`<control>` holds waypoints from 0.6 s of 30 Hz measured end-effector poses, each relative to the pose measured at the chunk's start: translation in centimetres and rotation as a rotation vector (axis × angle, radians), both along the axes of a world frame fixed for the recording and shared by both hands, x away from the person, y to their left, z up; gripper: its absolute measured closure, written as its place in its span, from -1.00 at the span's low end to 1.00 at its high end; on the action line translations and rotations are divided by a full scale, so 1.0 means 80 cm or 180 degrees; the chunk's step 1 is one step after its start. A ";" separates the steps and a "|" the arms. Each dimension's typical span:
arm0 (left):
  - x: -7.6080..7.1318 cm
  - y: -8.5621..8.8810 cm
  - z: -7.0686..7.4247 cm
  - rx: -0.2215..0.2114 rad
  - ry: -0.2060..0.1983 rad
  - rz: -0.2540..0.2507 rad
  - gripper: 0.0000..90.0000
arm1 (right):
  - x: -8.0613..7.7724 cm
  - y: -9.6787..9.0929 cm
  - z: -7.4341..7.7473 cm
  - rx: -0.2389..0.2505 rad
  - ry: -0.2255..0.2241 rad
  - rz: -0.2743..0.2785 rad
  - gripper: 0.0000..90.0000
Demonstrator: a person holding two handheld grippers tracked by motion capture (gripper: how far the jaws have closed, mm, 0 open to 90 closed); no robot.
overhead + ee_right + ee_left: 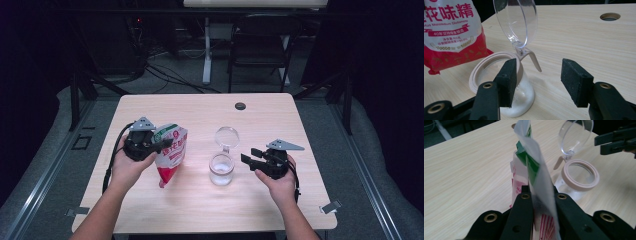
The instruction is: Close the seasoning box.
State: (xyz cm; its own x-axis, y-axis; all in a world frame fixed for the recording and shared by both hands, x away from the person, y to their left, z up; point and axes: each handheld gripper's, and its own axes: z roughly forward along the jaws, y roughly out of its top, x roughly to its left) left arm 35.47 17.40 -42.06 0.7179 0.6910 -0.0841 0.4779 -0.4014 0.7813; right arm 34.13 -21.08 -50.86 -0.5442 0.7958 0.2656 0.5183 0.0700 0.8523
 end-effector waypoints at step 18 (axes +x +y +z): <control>-0.021 -0.033 -0.024 -0.0011 -0.0044 -0.0347 1.00 | -0.001 0.000 0.002 -0.0006 -0.0045 -0.0019 0.11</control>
State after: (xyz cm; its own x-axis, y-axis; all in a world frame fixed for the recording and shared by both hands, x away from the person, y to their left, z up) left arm 33.79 14.79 -43.97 0.7899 0.6085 -0.0759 0.4208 -0.4478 0.7889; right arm 34.05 -21.04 -50.72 -0.5432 0.7995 0.2565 0.5067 0.0686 0.8594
